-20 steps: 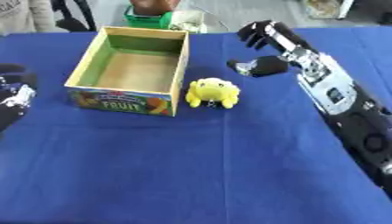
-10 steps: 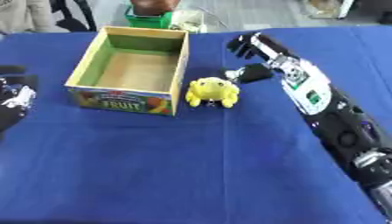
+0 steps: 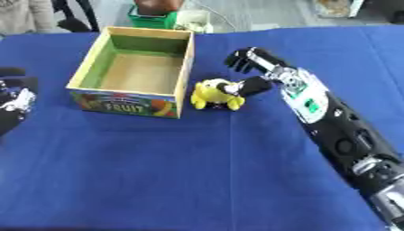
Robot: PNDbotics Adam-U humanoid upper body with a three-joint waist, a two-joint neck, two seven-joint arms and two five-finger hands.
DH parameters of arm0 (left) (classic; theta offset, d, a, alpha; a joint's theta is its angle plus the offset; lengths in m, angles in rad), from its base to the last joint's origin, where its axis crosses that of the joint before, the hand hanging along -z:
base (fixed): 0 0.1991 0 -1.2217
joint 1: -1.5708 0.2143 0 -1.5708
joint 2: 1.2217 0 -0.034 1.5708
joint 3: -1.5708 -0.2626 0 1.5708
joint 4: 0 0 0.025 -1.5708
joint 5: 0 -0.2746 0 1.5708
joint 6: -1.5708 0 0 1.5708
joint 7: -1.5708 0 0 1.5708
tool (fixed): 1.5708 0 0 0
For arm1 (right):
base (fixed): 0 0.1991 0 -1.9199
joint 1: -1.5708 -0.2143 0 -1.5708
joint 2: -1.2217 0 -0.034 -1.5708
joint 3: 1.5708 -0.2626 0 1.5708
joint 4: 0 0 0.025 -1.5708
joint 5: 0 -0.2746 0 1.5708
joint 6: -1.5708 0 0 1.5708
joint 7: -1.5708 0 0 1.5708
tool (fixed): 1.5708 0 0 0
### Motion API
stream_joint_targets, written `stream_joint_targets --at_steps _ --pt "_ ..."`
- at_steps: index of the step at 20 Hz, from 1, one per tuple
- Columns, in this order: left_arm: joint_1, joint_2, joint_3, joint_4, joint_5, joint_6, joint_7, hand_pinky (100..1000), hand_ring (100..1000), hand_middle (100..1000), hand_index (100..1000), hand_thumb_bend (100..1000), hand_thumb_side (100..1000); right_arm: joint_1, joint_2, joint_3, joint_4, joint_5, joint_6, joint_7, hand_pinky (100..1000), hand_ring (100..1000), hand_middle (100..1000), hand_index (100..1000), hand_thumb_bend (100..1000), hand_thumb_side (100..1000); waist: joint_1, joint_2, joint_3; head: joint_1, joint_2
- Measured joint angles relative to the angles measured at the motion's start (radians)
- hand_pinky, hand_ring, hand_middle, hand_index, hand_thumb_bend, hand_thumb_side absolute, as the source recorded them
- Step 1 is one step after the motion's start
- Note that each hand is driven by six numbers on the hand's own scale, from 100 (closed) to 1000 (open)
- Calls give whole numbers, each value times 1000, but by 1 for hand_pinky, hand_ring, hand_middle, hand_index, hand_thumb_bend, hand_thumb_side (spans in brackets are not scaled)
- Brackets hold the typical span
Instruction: Pick up objects on the table and place them in the box.
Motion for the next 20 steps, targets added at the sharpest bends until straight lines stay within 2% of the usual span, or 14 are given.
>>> stream_joint_targets --at_steps 6,11,20 --pt "0 0 0 4 0 0 0 503 635 624 623 330 100 0 0 15 -13 19 -13 58 716 737 714 802 439 404 0 0 -1 0 0" --pt "0 0 0 4 0 0 -1 503 635 624 622 331 100 0 6 20 -18 69 -22 106 724 749 721 806 445 399 0 0 2 0 0" --pt "0 0 0 4 0 -1 -3 502 635 624 622 332 100 0 19 20 -17 183 -27 134 733 755 708 792 399 298 0 0 3 -3 0"
